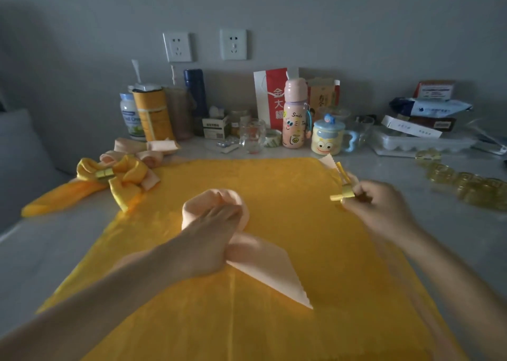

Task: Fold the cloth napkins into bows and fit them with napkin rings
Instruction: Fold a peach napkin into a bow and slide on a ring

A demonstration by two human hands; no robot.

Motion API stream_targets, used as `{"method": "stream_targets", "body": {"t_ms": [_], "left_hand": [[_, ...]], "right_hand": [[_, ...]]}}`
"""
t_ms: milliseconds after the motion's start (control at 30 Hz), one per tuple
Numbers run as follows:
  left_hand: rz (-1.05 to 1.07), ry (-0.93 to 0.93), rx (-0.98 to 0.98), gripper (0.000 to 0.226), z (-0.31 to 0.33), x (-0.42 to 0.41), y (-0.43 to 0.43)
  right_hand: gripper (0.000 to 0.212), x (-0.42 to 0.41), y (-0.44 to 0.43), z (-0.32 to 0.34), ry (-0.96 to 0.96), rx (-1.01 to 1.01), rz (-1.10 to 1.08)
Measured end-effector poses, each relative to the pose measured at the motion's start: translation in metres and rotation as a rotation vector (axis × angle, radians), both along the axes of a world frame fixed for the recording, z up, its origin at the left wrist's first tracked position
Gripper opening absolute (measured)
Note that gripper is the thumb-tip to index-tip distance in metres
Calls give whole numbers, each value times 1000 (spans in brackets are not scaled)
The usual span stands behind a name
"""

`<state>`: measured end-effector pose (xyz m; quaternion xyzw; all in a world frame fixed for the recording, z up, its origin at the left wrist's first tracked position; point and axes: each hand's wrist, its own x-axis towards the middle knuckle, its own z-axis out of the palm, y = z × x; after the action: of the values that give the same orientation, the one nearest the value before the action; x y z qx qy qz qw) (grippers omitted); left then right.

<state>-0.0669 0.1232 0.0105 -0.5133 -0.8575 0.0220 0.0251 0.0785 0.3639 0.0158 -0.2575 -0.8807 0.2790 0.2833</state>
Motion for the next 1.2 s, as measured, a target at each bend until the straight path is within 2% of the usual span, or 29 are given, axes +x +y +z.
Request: {"method": "stream_targets", "body": {"t_ms": [33,100,200,300,367,433,500,567,667,800,933,1033,1100,1133,1200], "left_hand": [[-83,33,100,79,-7,10,-4],[-181,70,147,82,-17,23,-10],[-196,-134,82,63,-19,29,-11],[-139,-314,-18,63,-18,32,-6],[-122,-423,-64,67,-18,28,-4],[-126,-487,-68,72,-15,25,-8],[-123,-528,-44,75,-13,21,-11],[-118,-517,75,65,-18,18,-11],[-159,-393,309,44,-27,17,-9],[-203,-205,440,29,-39,21,-8],[-173,-162,492,27,-43,25,-5],[-130,-217,536,25,-44,22,-4],[-115,-255,574,21,-45,21,-3],[-109,-265,584,20,-46,21,-3],[-101,-284,595,18,-46,21,-4]], "right_hand": [[21,-4,-16,2,-28,-38,70],[23,-13,-46,6,-84,-74,191],[30,-23,-75,7,-208,-40,274],[31,-27,-86,-3,-346,38,330],[38,-24,-88,-4,-400,62,359],[41,-21,-87,0,-420,-107,376],[32,-17,-83,3,-425,-272,369],[20,-12,-80,4,-440,-241,336],[28,-11,-82,-2,-444,-100,314],[20,-15,-80,-10,-465,85,248],[16,-16,-75,-9,-503,42,218],[28,-17,-72,-12,-468,80,194],[18,-17,-72,-13,-441,68,184],[16,-16,-71,-13,-418,12,179],[27,-12,-72,-6,-286,-251,169]]}}
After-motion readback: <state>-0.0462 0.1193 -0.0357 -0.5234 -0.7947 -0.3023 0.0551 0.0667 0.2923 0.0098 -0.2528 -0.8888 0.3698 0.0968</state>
